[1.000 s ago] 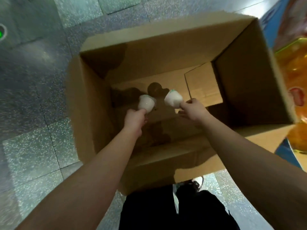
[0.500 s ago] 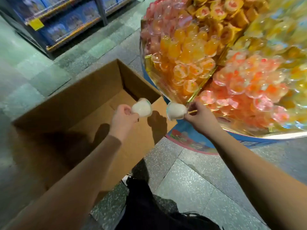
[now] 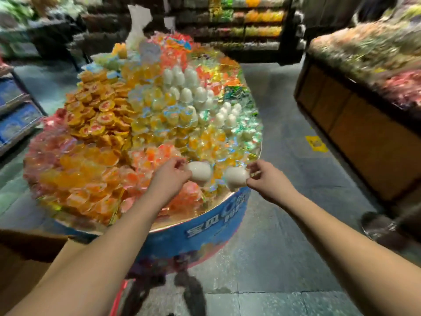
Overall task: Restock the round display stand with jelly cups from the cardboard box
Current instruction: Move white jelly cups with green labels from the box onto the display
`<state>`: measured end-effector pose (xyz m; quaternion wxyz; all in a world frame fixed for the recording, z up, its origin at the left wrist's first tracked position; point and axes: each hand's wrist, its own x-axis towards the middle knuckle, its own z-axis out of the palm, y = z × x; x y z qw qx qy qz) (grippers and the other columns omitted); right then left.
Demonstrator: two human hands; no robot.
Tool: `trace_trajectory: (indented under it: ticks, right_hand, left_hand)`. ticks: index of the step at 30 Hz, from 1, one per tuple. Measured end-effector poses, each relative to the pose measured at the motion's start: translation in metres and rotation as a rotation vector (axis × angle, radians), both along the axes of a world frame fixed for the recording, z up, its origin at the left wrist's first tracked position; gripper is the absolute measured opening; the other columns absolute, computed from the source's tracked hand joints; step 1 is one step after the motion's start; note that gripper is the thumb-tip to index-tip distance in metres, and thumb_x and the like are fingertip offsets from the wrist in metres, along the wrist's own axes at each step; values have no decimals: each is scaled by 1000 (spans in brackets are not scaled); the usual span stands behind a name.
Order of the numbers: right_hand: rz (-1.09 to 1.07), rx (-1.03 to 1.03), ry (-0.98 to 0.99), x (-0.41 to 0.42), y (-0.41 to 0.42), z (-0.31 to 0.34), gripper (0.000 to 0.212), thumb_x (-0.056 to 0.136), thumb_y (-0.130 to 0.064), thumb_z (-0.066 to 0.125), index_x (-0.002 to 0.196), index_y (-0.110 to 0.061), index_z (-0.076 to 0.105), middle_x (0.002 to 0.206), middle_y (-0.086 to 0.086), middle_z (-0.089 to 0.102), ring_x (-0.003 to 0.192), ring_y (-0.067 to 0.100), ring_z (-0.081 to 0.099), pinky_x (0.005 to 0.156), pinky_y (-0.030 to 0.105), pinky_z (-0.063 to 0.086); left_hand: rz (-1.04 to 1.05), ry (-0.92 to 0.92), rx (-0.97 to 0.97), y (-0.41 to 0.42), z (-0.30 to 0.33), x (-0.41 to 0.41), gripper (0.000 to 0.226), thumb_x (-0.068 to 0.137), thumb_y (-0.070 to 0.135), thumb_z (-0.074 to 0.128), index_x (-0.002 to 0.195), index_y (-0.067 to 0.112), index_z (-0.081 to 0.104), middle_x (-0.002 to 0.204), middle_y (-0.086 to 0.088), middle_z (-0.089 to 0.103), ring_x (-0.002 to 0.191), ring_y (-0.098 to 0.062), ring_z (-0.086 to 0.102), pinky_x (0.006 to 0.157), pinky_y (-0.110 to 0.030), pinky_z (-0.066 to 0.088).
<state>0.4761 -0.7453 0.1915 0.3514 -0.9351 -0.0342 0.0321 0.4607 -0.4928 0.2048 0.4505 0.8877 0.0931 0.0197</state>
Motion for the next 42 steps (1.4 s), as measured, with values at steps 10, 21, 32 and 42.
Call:
trace_trajectory:
  ticks: [10,21,32,42]
  right_hand:
    - [-118,-126,-98,85,-124,25,39,83,-18,66,122,-16,61,117,5,62,93,19,60,73,23,39]
    - [-13,-278,-49,286,-179,35,49,84,-22,65,132,-17,57,129,6,58,112,22,59,88,28,43]
    - [117,-305,-38,438,-210,31,50,86,-22,66,134,-16,54,129,8,55,108,23,58,83,28,42]
    - [427,-342,-30,575,-197,-19,48,84,-23,65,131,-19,55,127,5,58,106,22,58,86,31,46]
  left_hand:
    - [-226,-80,23,-122,12,128,41,80,15,67,121,14,62,104,-7,65,92,-27,63,84,-39,53]
    - [-230,-69,64,-186,-2,316,44,84,18,67,127,16,58,119,-6,61,91,-18,54,73,-25,35]
    - [-202,-52,289,-219,4,449,43,85,24,66,125,18,54,118,-2,59,90,-22,54,70,-30,35]
    - [19,73,407,-226,-45,509,38,79,35,67,115,25,55,113,1,63,105,-26,60,89,-39,50]
